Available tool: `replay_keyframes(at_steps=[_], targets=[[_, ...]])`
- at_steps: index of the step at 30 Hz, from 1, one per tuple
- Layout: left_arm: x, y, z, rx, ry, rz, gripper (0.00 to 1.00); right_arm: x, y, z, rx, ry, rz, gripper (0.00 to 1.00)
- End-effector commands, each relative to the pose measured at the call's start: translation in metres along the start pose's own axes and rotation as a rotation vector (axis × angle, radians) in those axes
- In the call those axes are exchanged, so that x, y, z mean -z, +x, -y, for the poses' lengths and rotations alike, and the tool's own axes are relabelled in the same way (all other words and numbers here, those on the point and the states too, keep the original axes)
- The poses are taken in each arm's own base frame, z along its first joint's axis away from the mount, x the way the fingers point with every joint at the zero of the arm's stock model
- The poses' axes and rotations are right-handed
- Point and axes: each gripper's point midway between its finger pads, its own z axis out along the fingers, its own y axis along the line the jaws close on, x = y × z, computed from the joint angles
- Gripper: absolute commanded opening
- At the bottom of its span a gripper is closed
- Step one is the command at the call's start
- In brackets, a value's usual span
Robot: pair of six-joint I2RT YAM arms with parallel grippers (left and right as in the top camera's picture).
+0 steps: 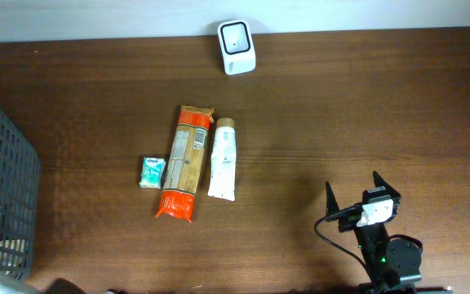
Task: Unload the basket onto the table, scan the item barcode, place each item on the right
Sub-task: 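Grasp the light green wipes pouch in the basket with left gripper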
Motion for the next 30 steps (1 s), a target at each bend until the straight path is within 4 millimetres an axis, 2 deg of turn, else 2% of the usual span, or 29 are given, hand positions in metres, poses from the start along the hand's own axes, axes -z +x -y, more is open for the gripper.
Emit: replay_keyframes(at_steps=[1, 3, 8, 10, 17, 20, 21, 22, 24, 27, 30], targets=[[-0.066, 0.006, -0.032, 0.118, -0.023, -0.142, 1.00, 0.000, 0.003, 0.003, -0.009, 0.015, -0.005, 0.99], [-0.115, 0.023, -0.044, 0.143, -0.044, -0.263, 0.98, 0.000, 0.003, 0.003, -0.009, 0.015, -0.005, 0.99], [-0.190, 0.062, -0.049, 0.152, -0.064, -0.441, 0.91, 0.000, 0.003, 0.003, -0.009, 0.015, -0.005, 0.99], [-0.220, 0.082, -0.060, 0.185, -0.124, -0.482, 0.91, 0.000, 0.003, 0.003, -0.009, 0.015, -0.005, 0.99], [-0.275, 0.141, -0.083, 0.213, -0.230, -0.466, 0.89, 0.000, 0.003, 0.003, -0.009, 0.015, -0.005, 0.99], [-0.295, 0.164, -0.086, 0.212, -0.232, -0.475, 0.90, 0.000, 0.003, 0.003, -0.009, 0.015, -0.005, 0.99], [-0.296, 0.167, -0.086, 0.212, -0.233, -0.481, 0.87, 0.000, 0.003, 0.003, -0.009, 0.015, -0.005, 0.99], [-0.297, 0.167, -0.086, 0.212, -0.233, -0.482, 0.73, 0.000, 0.003, 0.003, -0.009, 0.015, -0.005, 0.99], [-0.297, 0.166, -0.086, 0.212, -0.231, -0.480, 0.59, 0.000, 0.003, 0.003, -0.009, 0.015, -0.005, 0.99], [-0.295, 0.160, -0.076, 0.225, -0.182, -0.488, 0.57, 0.000, 0.003, 0.003, -0.009, 0.015, -0.005, 0.99], [-0.281, 0.138, -0.072, 0.228, -0.170, -0.491, 0.54, 0.000, 0.003, 0.003, -0.009, 0.015, -0.005, 0.99]])
